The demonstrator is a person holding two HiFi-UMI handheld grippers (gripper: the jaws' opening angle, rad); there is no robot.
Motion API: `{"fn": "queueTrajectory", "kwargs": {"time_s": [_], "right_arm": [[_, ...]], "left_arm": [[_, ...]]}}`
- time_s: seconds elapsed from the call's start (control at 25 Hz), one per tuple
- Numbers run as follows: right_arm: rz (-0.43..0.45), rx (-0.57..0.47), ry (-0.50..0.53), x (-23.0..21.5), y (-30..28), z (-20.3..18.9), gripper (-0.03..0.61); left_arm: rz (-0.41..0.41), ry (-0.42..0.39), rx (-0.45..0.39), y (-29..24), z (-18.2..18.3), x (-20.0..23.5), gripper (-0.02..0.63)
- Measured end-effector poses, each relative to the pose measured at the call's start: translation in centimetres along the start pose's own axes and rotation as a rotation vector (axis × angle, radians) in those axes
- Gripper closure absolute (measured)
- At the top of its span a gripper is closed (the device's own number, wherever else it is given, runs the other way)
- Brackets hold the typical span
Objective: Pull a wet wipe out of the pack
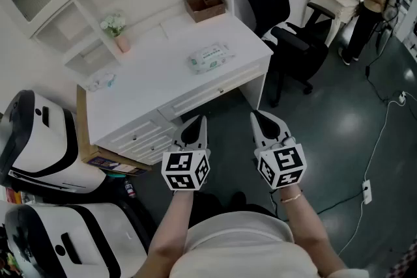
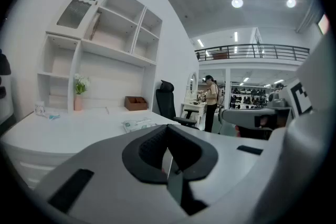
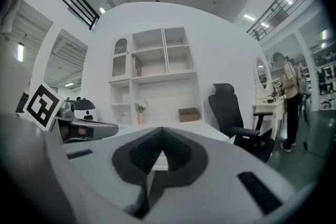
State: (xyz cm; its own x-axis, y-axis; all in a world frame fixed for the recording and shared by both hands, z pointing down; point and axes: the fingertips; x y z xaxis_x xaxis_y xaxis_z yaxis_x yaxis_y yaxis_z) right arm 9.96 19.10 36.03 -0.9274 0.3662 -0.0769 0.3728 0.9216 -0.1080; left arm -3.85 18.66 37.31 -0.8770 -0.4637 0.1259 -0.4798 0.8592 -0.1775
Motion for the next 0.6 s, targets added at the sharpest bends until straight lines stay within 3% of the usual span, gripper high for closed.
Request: {"fn": "queueTrajectory", "kwargs": {"time_s": [0.28,0.6], "right_arm": [[-0.055,0.017,0.050,-1.6,1.6,-1.2,0.577],[-0.041,0.009,-0.019,-2.1,1.2,-0.9,0.577]], "left_arm": [[-0.012,0.013,0.040,-0.2,-1.4,-1.8,0.620],[0.012,0.000,0.038,-0.3,-1.2,-1.9,0.620]]}}
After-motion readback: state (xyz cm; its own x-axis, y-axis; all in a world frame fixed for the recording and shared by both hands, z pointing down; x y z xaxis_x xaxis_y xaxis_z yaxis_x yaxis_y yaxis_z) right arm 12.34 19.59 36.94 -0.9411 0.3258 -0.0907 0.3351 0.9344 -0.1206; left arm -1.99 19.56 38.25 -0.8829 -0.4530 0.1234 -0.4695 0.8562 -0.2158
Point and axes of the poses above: the fingertips, and each gripper's own axes: y backward along the fingers, x to its left, z out of its top, and after that the axes turned 8 degrees about -z, right-handed
